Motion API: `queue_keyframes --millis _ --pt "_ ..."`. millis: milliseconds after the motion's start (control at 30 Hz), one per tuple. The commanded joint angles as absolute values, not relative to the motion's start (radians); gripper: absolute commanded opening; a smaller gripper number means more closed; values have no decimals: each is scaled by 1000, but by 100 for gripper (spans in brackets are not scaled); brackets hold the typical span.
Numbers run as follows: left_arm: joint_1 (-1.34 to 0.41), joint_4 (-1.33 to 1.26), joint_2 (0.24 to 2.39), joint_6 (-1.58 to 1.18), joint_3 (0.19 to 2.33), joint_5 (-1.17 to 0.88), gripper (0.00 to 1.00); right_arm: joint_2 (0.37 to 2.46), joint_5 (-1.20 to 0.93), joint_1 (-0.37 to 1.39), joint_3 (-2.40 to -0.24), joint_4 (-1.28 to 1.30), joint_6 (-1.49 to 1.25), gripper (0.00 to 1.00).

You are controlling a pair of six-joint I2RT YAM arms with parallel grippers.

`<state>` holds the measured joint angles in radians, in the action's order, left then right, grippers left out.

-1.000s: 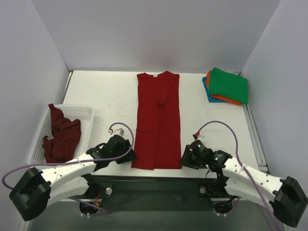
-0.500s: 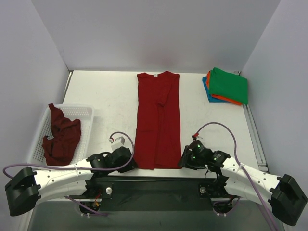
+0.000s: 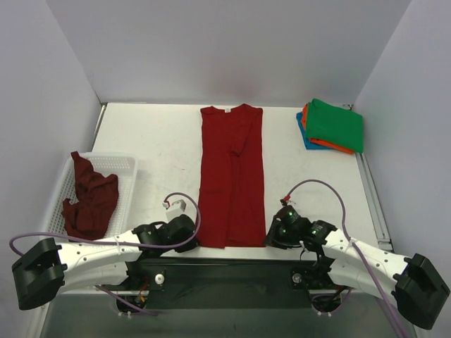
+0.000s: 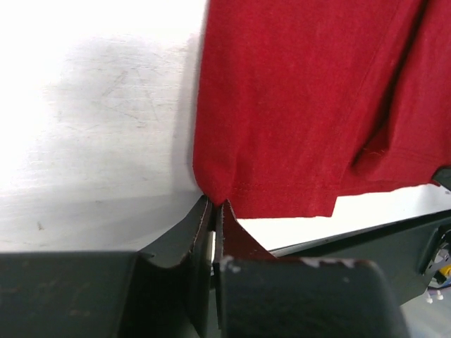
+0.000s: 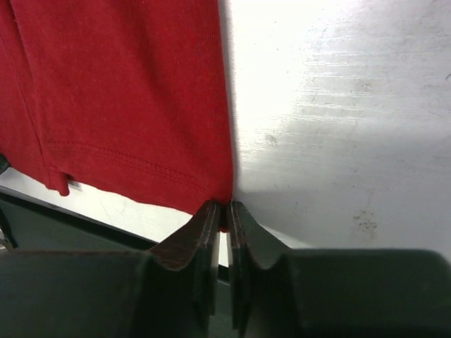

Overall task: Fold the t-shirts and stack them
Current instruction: Grab the bottom of the folded rectangular tshirt with both arms

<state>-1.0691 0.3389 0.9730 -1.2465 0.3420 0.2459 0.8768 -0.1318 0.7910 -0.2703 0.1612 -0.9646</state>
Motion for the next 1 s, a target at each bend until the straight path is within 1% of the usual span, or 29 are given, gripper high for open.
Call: queue_keyframes --millis 0,33,133,367,533,667,700,800,900,967 --pt "-1078 342 1000 -1204 354 230 1 888 -121 781 -267 181 -956 9" --pt "-1086 331 1005 -1198 354 221 0 885 -123 781 -264 183 -956 4" --pt "-1124 321 1014 -1215 354 207 0 864 -133 778 -264 216 -934 0" --pt "-1222 344 1031 -1258 391 222 0 778 -149 779 -291 350 -882 0" --pt "-1252 365 1025 -1275 408 232 0 712 -138 813 -311 436 -894 0" --pt "-1302 409 1002 -1295 436 267 0 657 -54 922 -333 497 -955 0" --pt "-1313 416 1000 -1295 446 271 0 657 -16 981 -339 517 -969 0" --pt "-1315 419 994 -1284 457 281 0 666 47 1043 -370 543 -1005 0" --pt "-1305 442 985 -1258 491 320 0 699 103 1040 -420 548 -988 0" --pt "-1261 452 976 -1204 541 339 0 745 138 1029 -489 546 -963 0"
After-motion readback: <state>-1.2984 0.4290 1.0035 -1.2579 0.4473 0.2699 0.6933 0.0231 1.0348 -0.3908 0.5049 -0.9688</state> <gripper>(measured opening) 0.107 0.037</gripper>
